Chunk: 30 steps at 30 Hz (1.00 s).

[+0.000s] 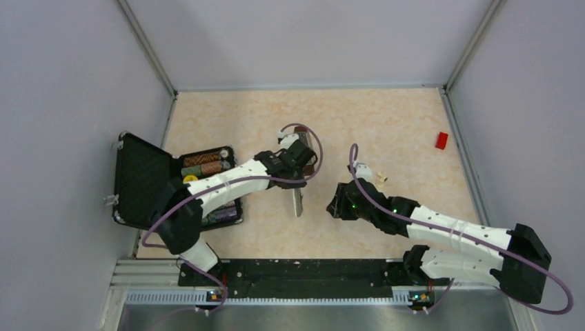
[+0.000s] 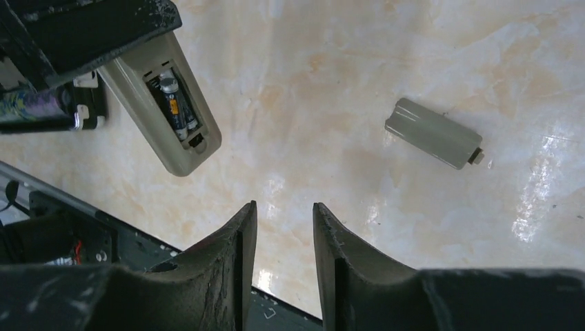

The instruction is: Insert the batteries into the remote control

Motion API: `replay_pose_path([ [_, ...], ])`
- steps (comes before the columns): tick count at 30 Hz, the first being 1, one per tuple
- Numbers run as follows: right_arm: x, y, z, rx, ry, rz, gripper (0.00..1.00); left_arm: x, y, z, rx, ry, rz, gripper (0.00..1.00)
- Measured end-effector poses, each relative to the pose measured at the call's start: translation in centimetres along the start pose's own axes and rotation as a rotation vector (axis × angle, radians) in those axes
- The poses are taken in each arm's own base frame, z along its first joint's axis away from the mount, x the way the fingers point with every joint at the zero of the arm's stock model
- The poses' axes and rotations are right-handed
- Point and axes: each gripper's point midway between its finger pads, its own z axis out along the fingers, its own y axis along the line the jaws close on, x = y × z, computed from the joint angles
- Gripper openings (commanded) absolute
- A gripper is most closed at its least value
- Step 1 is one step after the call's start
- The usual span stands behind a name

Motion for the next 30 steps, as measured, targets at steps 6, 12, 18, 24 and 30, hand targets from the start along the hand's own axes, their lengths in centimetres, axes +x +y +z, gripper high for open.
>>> replay_pose_path([
  [6, 0.3, -1.3, 1.3, 0.078, -0.018, 0.089, 0.40, -0.2, -0.1, 0.3, -0.222, -0.018, 0.129, 0.00],
  [12, 1.3, -2.9, 1.9, 0.128, -0.031, 0.157, 0.41, 0.3, 1.3, 0.5, -0.348, -0.020, 0.170, 0.00],
  [18, 1.5, -3.3, 2.5, 0.142, -0.041, 0.183, 0.41, -0.1, 2.9, 0.0, -0.377, -0.045, 0.152, 0.00],
  [24, 1.3, -3.3, 4.0, 0.200, -0.013, 0.095, 0.41, -1.9, 6.0, -3.1, -0.286, -0.118, 0.006, 0.00],
  [30, -0.7, -1.2, 5.9, 0.241, -0.014, 0.041, 0.35, -4.7, 7.8, -7.7, -0.100, -0.273, -0.157, 0.00],
])
